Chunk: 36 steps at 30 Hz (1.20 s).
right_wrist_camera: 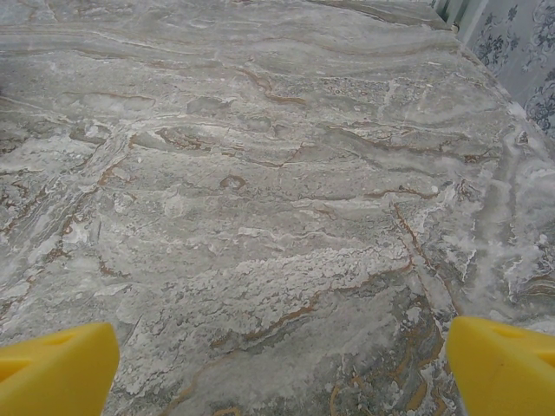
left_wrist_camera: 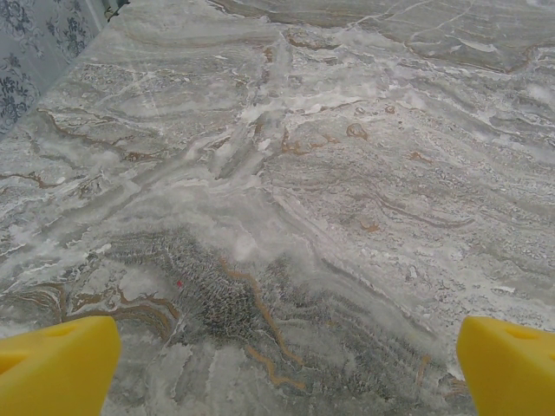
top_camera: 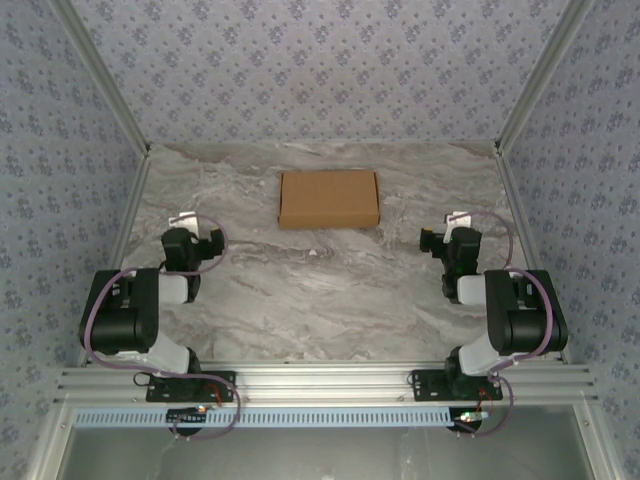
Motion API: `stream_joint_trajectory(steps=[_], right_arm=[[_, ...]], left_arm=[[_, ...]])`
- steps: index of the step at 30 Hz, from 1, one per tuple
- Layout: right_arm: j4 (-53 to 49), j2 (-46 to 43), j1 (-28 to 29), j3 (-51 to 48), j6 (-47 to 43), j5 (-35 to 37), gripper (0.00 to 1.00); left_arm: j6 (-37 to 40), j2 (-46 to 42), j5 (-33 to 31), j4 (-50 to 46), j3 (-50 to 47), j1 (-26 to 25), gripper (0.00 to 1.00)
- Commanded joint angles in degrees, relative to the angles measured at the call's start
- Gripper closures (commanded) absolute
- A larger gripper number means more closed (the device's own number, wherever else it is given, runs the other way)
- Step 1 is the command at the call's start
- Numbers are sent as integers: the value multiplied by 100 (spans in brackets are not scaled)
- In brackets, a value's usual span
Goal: Fold the paper box
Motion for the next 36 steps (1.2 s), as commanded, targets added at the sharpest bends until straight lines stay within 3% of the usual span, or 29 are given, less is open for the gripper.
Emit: stream_joint_trajectory(steps=[1, 36], right_arm=[[142, 21, -19, 44, 48, -46, 1], [129, 23, -12, 50, 47, -46, 1]], left_arm=[[73, -17, 88, 164, 112, -35, 1], [103, -11, 19, 155, 117, -78, 1]])
